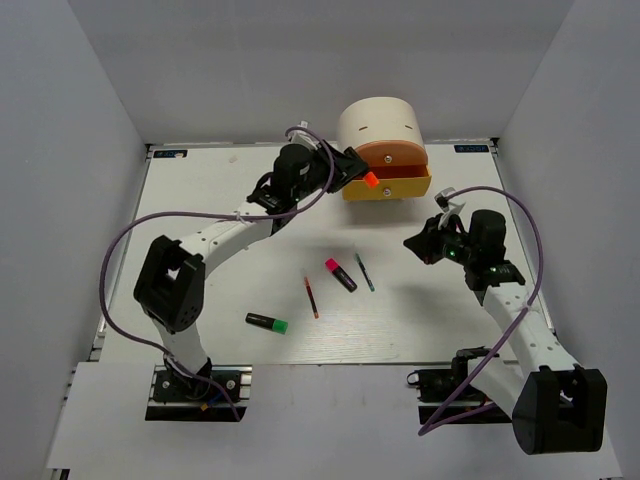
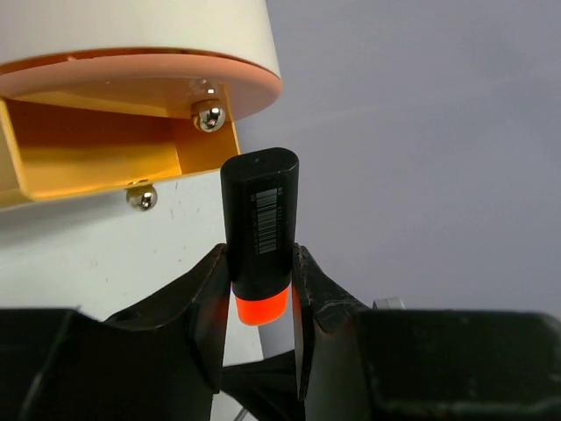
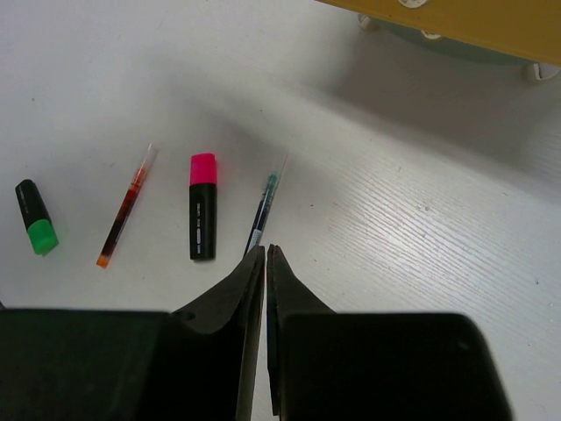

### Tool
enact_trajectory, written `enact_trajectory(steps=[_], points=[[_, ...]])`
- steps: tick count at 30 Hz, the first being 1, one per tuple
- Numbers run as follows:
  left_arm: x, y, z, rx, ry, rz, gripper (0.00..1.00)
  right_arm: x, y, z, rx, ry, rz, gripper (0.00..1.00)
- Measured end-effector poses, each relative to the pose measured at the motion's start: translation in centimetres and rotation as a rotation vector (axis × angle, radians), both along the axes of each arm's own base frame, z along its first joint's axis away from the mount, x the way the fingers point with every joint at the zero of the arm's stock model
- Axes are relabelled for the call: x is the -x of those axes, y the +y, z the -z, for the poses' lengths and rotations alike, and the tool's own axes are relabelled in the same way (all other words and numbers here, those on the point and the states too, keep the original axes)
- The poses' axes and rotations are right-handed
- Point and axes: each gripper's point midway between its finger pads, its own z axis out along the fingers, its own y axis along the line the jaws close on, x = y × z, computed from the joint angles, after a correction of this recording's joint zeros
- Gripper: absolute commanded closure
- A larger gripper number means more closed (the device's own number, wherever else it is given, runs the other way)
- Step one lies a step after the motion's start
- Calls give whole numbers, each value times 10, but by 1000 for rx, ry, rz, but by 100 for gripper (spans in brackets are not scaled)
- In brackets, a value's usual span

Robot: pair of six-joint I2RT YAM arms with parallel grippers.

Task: Sort the stationery into containers
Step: Place the pen in the drawer.

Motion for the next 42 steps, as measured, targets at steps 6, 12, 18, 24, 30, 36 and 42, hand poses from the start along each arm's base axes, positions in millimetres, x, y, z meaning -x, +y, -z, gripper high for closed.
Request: enact_trajectory(steps=[6, 12, 18, 24, 30, 36, 42], points=[[-19, -17, 8, 12, -51, -38, 100, 1, -5, 2, 7, -5, 25, 88], [-39, -17, -3, -50, -208, -97, 100, 2, -9, 3, 8, -10, 39, 88], [-46, -12, -21, -127, -401, -138, 100, 1, -12, 4, 9, -9, 51, 88], [-43, -18, -19, -201, -557, -137, 100, 0, -15, 3, 9, -11, 59, 87], [-48, -31, 17, -309, -592, -117, 100, 0, -17, 3, 9, -13, 66, 87], [-55, -29, 38, -416, -615, -145, 99, 2, -19, 7, 10, -7, 72, 86], [-62, -20, 37, -474, -641, -205, 93, 4, -20, 9, 10, -5, 77, 86]])
